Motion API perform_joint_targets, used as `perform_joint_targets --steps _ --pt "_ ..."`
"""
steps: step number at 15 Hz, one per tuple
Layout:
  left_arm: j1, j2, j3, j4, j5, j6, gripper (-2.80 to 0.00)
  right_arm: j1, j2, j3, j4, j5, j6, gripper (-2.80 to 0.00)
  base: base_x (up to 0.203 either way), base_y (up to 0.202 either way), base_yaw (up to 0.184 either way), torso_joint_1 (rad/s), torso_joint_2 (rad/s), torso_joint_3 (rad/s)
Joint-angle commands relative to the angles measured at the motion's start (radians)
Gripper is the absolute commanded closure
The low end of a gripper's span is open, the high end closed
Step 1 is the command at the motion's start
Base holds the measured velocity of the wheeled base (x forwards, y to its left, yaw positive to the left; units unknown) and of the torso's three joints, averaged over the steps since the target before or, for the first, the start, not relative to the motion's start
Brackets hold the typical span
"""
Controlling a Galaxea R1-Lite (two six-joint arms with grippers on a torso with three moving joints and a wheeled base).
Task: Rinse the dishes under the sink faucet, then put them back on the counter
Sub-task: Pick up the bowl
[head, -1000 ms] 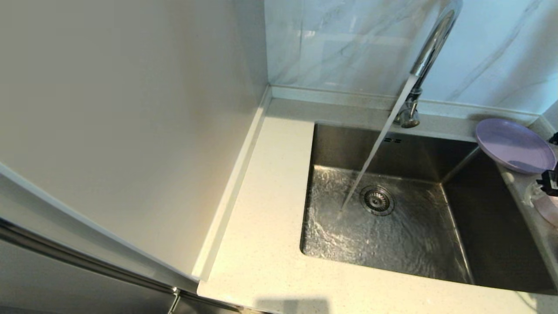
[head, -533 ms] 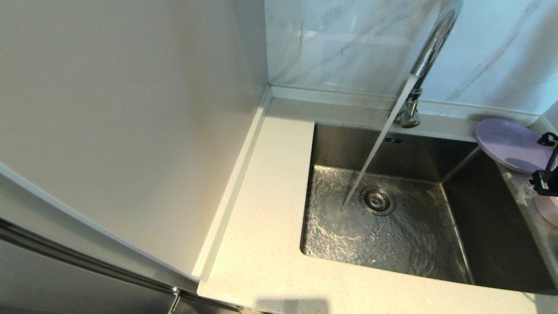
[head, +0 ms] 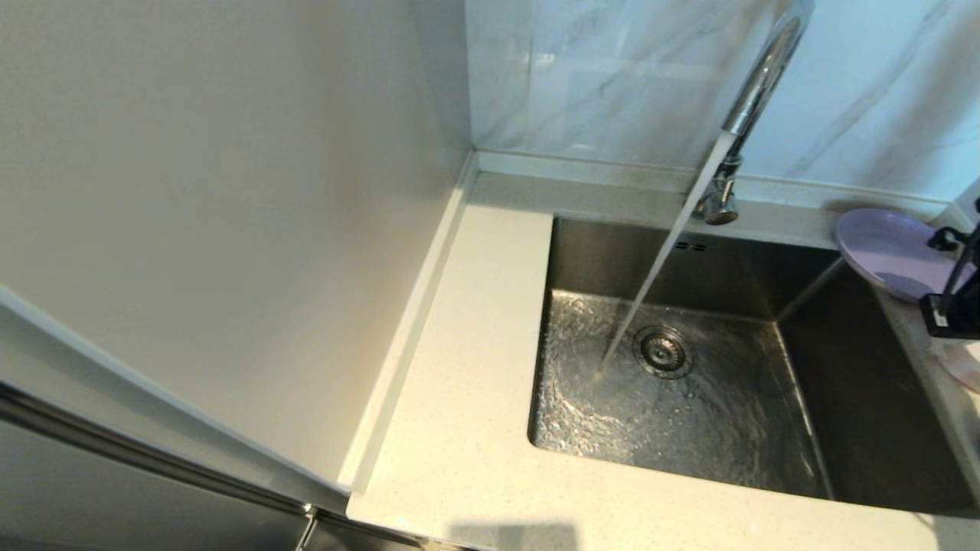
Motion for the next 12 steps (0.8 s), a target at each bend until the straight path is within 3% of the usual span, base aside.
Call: perform_joint_targets --steps 1,9,11,12 --pt "0.000 0.000 0.000 0.000 0.000 0.000 0.00 0.003 -0.017 -0.003 0.005 -0.003 -0.001 0.00 0.000 0.000 0.000 0.000 0.00 0.000" --pt "0.000 0.000 0.000 0.000 -0.001 0.000 0.00 0.002 -0.092 -0.032 0.004 -0.046 0.079 0.00 0.000 0.000 0.000 0.000 0.00 0.000" --pt "0.000 0.000 0.000 0.000 0.000 0.000 0.00 0.001 -0.160 -0.016 0.003 -0.018 0.098 0.00 0.000 0.000 0.000 0.000 0.00 0.000" --pt "0.000 0.000 0.000 0.000 0.000 0.000 0.00 0.000 -0.202 -0.003 0.003 0.039 0.103 0.00 0.000 0.000 0.000 0.000 0.00 0.000"
